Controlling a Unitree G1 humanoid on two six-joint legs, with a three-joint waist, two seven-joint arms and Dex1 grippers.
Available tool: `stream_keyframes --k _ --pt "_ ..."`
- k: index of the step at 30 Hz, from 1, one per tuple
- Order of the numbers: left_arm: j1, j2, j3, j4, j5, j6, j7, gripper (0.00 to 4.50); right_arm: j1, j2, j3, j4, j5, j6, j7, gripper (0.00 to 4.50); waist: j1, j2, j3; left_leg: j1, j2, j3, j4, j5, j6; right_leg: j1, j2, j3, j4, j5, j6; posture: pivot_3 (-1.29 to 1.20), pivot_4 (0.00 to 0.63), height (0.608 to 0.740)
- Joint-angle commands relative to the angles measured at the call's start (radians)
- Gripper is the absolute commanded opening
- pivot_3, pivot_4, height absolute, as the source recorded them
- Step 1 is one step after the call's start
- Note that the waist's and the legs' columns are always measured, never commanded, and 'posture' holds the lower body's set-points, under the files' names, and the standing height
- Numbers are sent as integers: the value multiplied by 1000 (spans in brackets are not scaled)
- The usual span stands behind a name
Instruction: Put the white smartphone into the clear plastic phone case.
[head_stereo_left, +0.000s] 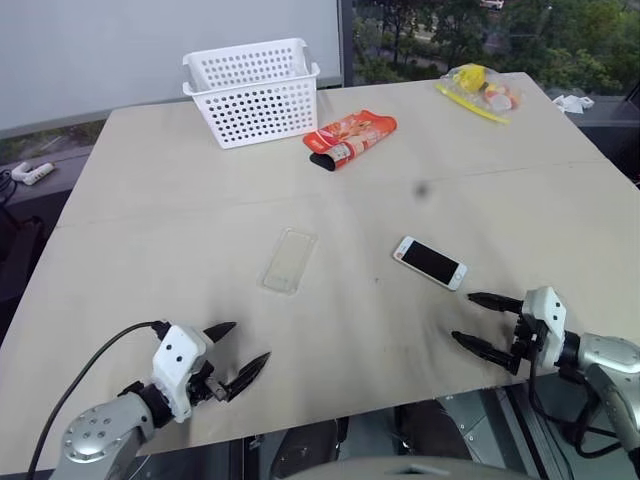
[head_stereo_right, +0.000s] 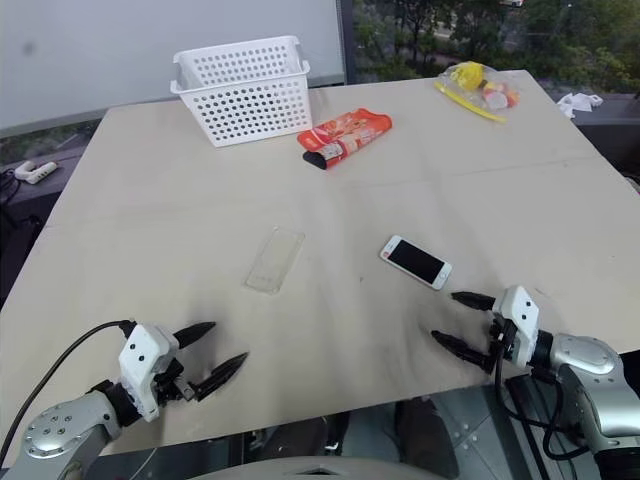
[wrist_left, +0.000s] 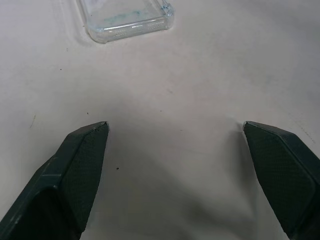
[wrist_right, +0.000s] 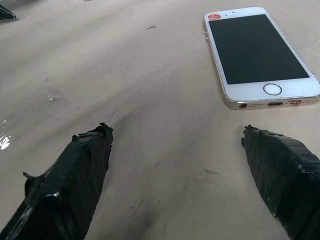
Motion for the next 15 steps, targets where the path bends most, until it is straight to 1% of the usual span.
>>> stream_keyframes --k 1,4,10,15 --pt "-9 7 -12 16 -3 -15 -20 4438 10 -2 -27 3 -9 -40 1 4500 0 0 0 0 0 0 0 0 0 0 0 0 0 0 0 0 150 740" --pt "-43 13 -14 38 -9 -24 -32 4438 19 8 -29 2 -19 -62 -13 4500 3 0 0 0 0 0 0 0 0 0 0 -1 0 0 0 0 150 740" --pt "-61 27 -3 48 -26 -32 -66 4438 34 18 -29 -9 -20 -80 -21 4500 4 1 0 0 0 0 0 0 0 0 0 -1 0 0 0 0 150 740" --pt "-108 97 36 92 -93 -37 -176 4438 34 34 -36 -76 22 -60 -37 4500 1 1 0 -1 0 0 0 0 0 0 0 -2 0 0 0 0 150 740"
